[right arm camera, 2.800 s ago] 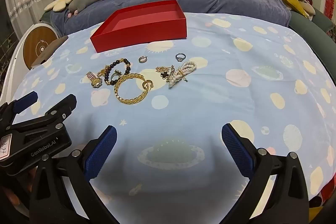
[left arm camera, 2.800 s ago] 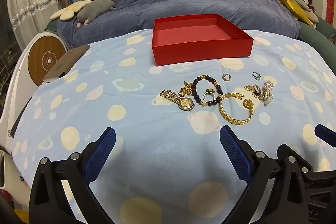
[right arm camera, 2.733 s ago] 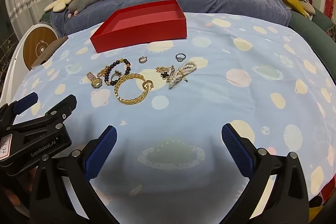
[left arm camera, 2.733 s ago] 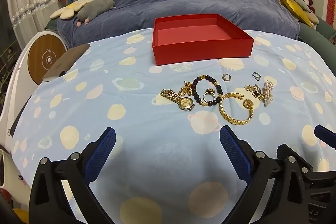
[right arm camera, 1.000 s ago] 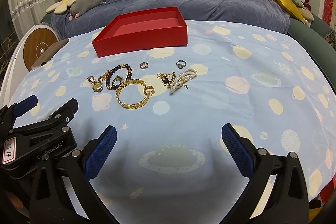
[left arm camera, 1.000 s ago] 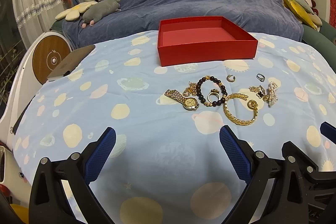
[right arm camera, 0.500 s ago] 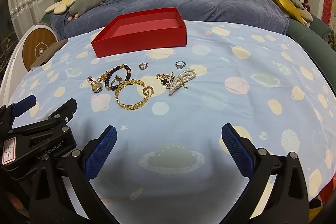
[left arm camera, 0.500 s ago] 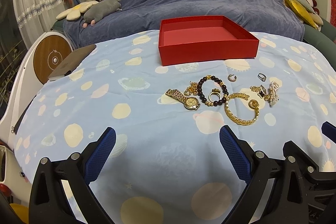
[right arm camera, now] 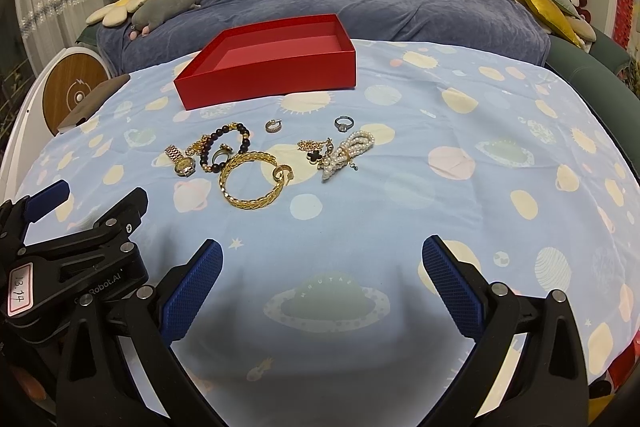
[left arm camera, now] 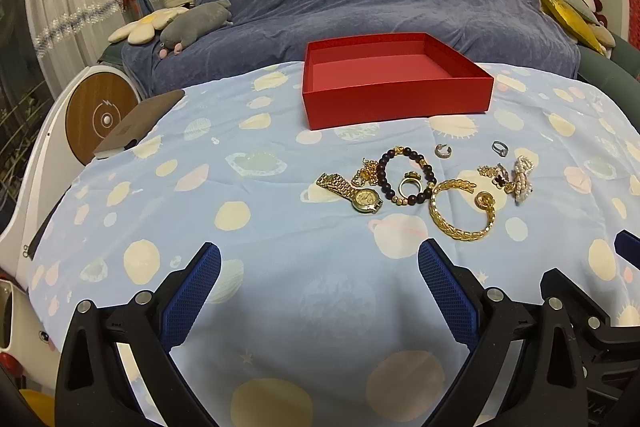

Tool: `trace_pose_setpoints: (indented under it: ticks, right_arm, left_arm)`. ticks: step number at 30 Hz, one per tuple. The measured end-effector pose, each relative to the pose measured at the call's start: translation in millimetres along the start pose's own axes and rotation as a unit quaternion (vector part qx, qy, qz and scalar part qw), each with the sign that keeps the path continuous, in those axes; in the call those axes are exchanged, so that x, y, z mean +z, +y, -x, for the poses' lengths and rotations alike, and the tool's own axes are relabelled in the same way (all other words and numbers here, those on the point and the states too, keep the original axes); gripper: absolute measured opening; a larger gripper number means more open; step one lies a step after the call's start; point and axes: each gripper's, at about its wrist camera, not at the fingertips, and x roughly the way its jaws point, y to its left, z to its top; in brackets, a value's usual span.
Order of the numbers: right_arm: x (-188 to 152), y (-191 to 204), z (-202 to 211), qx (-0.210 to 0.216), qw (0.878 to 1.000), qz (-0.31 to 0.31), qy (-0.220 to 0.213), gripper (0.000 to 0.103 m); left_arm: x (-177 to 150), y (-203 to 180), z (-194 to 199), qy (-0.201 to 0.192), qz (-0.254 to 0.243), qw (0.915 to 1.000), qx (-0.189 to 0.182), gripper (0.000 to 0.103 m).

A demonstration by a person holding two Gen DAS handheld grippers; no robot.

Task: Organize jewelry

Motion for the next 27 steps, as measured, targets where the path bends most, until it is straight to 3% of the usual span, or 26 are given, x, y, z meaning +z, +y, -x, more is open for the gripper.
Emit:
trace_pose_setpoints:
  ticks: [12,19,27]
  right_arm:
    - [0.1,-0.7,-0.5,0.0,1.0,0.0,0.0,0.098]
    - [3.2,-5.8,-4.5,-0.007,1.0,-0.002,0.002,0.098]
    - [11.9,-22.5,-17.8,-0.014,0.999,-0.033,0.01,0.098]
  left_arm:
    - [-0.5,-0.1,1.0,-0.005,0.004,1.0,-0.001,0.096]
    - [3.3,8.9,-11.2,0.035,0.012,0.9988,-0.031,0.098]
    - [4.2,42.3,-35.5,0.049,0.056,0.996,-0.048,0.098]
